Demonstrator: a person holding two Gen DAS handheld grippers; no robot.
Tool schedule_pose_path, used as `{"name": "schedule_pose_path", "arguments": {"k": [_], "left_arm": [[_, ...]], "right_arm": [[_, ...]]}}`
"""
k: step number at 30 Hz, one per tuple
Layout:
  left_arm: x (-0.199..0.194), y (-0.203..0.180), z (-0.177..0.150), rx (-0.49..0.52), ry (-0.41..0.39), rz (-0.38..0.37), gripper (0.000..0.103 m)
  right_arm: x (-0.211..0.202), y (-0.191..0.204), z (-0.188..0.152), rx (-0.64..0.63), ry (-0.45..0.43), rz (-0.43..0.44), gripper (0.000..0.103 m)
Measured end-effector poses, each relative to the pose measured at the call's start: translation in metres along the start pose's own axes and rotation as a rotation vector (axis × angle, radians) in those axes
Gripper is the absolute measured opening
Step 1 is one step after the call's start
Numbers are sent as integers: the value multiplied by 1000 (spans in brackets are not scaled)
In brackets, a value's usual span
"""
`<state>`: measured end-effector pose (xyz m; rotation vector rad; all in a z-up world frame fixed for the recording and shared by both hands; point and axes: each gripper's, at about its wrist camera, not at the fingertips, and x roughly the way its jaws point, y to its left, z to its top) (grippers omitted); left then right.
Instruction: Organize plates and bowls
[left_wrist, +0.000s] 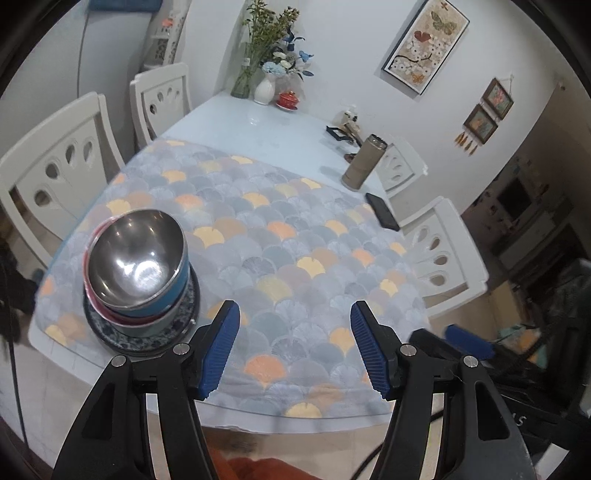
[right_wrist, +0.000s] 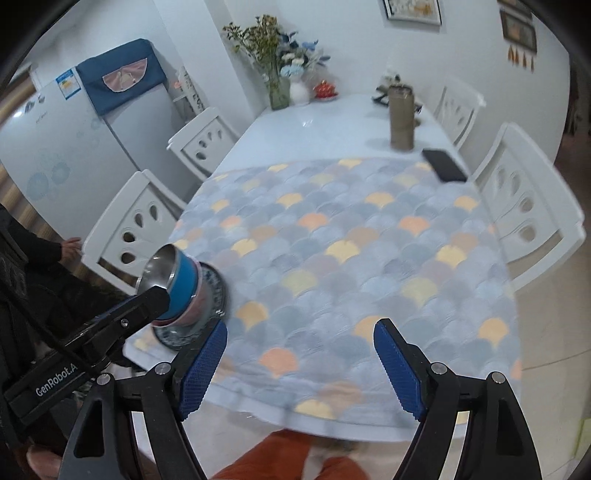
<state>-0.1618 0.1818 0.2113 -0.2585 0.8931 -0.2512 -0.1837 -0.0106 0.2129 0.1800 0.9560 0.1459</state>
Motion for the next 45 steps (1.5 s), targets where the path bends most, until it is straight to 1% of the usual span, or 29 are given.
{"name": "schedule_pose_path", "arguments": {"k": [3, 4, 6, 10, 12, 15, 20, 29, 37, 45], "left_arm": [[7, -13, 2, 50, 5, 51, 60], [9, -18, 2, 66, 7, 61, 60], [14, -28, 4, 95, 6, 73, 60], [18, -42, 6, 139, -4, 115, 60], [21, -46, 7, 163, -6, 147, 61], [27, -46, 9, 173, 9, 181, 61], [38, -39, 15, 148, 50, 165, 60], [47, -33, 28, 190, 71, 209, 61], [60, -21, 39, 195, 112, 199, 61], [70, -12, 47, 210, 124, 211, 61]], "right_arm": [[-3, -1, 4, -39, -38, -76, 81], [-5, -2, 6, -48, -50, -115, 83], [-5, -7, 10, -45, -57, -156, 85], [-2, -21, 14, 7, -49, -168, 85], [1, -25, 15, 24, -38, -177, 85], [8, -24, 16, 28, -18, -191, 85], [17, -24, 19, 40, 3, -202, 85], [34, -14, 30, 48, 28, -225, 85], [50, -7, 40, 68, 53, -236, 85], [64, -1, 46, 78, 77, -248, 85]]}}
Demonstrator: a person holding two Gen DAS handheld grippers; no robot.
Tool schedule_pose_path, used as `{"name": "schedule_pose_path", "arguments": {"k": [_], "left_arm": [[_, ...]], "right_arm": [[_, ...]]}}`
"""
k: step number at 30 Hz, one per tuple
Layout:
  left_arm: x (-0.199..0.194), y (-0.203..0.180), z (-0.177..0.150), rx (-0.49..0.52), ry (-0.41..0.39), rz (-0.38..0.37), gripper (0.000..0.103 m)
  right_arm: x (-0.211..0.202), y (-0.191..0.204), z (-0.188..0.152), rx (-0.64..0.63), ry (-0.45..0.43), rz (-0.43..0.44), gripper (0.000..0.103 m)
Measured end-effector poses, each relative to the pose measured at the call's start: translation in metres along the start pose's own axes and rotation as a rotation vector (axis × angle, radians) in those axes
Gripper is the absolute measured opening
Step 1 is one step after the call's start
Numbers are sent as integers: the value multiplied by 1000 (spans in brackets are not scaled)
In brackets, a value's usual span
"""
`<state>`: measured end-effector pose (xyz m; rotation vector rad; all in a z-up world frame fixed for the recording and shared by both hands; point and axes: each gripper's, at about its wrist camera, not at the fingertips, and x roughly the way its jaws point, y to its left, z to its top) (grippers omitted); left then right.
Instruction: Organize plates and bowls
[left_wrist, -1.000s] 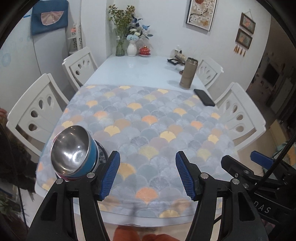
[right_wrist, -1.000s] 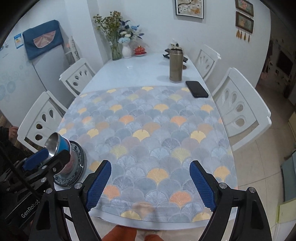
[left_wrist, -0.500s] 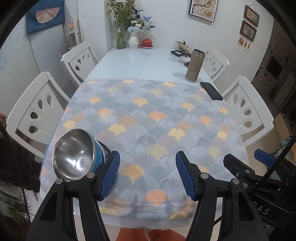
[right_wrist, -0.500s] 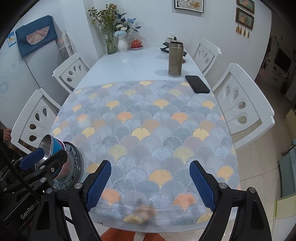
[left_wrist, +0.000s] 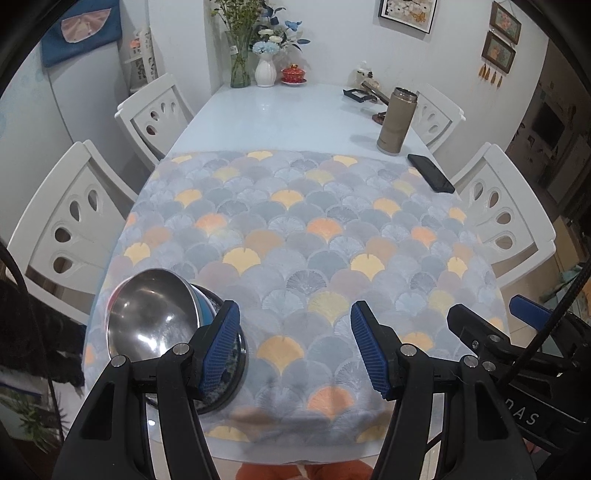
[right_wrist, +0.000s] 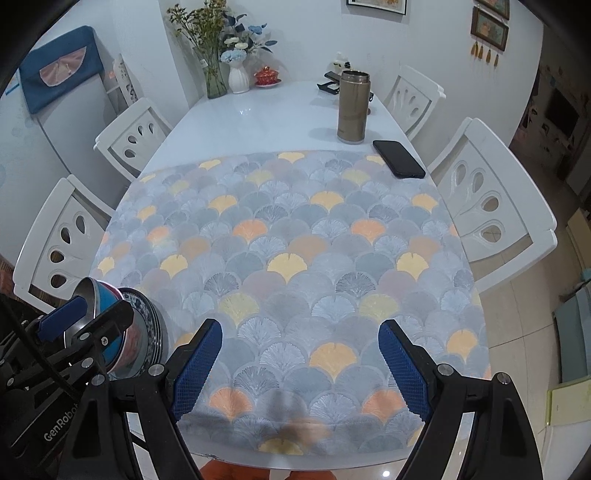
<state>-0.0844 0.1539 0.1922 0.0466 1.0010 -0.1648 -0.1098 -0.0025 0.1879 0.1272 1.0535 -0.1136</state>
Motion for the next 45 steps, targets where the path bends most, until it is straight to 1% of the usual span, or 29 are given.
{"name": "schedule_pose_path", "arguments": {"k": [10, 18, 26, 28, 31, 33, 39, 44, 45], "left_arm": [[10, 14, 5, 2, 27, -4, 61], [15, 28, 8, 16, 21, 39, 61], [16, 49, 18, 53, -14, 102, 62], [18, 55, 21, 56, -11, 103, 62], [23, 66, 25, 31, -2, 82, 62], [28, 70, 26, 32, -2, 86, 62], [40, 67, 29, 67, 11, 112, 62], [36, 56, 29, 87, 15, 140, 63], [35, 52, 30, 77, 15, 148, 68]], "right_arm": [[9, 13, 3, 4, 20, -6, 85], [18, 29, 6, -2, 35, -16, 85], [32, 51, 17, -20, 37, -31, 85], [37, 57, 21, -20, 37, -33, 85], [44, 67, 28, -20, 29, -39, 85], [49, 73, 31, -21, 22, -52, 85], [59, 73, 25, -13, 39, -87, 85], [68, 60, 29, 21, 69, -43, 85], [68, 59, 32, 17, 69, -33, 85]]}}
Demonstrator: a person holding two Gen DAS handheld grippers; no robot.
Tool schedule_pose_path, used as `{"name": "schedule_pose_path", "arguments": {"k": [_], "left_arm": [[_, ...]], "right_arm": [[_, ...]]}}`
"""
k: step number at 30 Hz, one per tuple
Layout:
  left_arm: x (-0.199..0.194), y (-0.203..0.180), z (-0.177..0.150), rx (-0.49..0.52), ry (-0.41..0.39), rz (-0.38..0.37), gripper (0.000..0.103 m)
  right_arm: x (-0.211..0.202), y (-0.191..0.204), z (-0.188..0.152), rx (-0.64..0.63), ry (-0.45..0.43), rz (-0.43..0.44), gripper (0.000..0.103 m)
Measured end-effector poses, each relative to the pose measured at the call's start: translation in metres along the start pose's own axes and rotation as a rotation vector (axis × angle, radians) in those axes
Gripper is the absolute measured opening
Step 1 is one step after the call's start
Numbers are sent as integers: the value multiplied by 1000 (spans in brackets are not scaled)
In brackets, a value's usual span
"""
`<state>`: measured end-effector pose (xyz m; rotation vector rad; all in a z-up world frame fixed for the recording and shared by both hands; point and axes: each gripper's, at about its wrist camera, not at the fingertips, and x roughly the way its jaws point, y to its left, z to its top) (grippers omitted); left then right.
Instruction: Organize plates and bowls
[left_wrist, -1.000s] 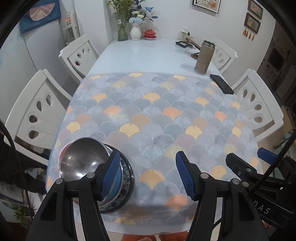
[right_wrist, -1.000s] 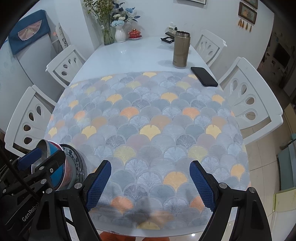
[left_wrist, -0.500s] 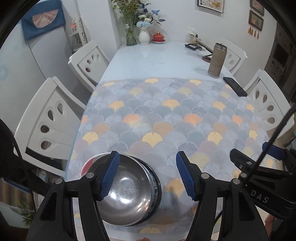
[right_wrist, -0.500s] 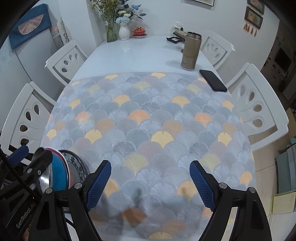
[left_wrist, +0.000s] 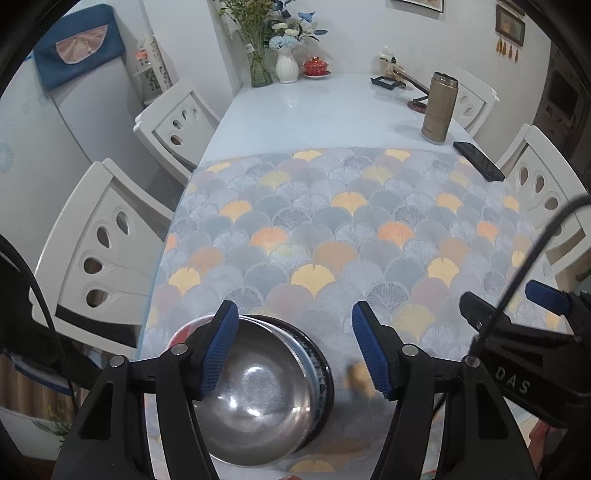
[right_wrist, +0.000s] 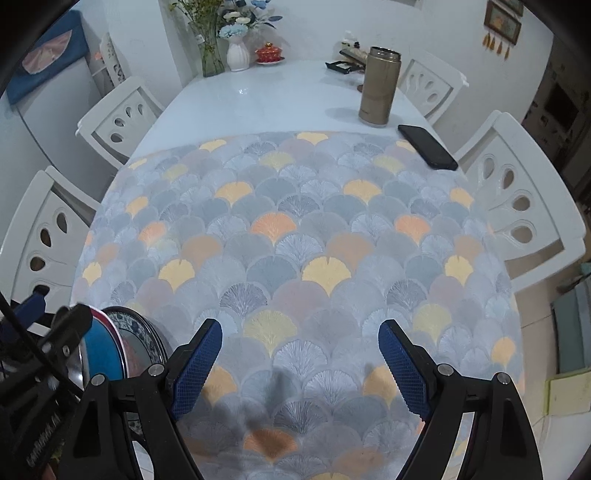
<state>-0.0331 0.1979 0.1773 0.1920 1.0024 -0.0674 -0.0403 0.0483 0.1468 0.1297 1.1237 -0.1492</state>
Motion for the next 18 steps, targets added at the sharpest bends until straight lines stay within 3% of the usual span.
{"name": "schedule_pose_path", "arguments": {"k": [1, 6, 12, 15, 18], "left_arm": [[-1, -2, 0, -10, 2, 0, 72], [-7, -24, -2, -64, 19, 4, 71], [-7, -48, -12, -105, 56, 29, 72], [-19, -57, -18, -116, -9, 82, 77], [-26, -65, -19, -119, -27, 84, 79]], "right_arm": [[-2, -2, 4, -14, -7, 8, 85], [-14, -13, 9, -93, -48, -25, 85], [-9, -47, 3, -103, -3, 1, 85], [-7, -59, -2, -113, 16, 13, 85], [-9, -67, -7, -139, 11, 8, 85]]}}
